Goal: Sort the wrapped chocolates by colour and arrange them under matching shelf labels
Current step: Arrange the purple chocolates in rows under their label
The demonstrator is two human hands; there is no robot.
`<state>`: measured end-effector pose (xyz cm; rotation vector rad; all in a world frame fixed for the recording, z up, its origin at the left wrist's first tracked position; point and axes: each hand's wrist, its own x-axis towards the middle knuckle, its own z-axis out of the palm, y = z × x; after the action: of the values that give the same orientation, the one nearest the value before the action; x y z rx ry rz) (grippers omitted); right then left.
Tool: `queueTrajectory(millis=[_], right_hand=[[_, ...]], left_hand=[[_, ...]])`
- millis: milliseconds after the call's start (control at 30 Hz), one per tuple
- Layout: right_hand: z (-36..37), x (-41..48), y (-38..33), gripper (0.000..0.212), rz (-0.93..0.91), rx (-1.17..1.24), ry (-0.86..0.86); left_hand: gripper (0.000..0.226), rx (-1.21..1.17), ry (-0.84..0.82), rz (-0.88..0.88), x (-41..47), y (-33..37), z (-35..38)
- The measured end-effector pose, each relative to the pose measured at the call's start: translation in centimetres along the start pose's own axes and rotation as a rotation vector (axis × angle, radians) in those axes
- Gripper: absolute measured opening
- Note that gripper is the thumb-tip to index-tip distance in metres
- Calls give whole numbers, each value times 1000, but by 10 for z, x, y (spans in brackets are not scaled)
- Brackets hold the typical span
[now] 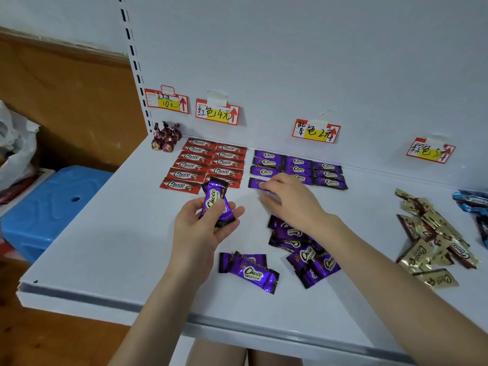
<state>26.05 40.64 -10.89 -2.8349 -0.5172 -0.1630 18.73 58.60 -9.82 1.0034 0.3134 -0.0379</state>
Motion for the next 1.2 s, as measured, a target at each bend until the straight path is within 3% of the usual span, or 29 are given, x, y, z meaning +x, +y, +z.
queueTrajectory(millis=[333,567,733,833,933,1200], right_hand=[[2,6,2,33,29,26,21],[-3,4,0,36,50,55,-35],[-28,-13,-24,28,128,500,141],[-45,-31,-41,20,138,765,143],[-53,-45,-53,27,144,859,77],[-59,-65,-49,37,193,923,116]], left_hand=[[27,-11,-3,-27,1,0,0],[10,31,-16,8,-5,0,2],[11,97,-108,81,-11,0,1],[10,122,-160,88,-17,-1,6],[10,138,-195,99,-22,-2,13],[8,154,-186,110,-31,-6,24]])
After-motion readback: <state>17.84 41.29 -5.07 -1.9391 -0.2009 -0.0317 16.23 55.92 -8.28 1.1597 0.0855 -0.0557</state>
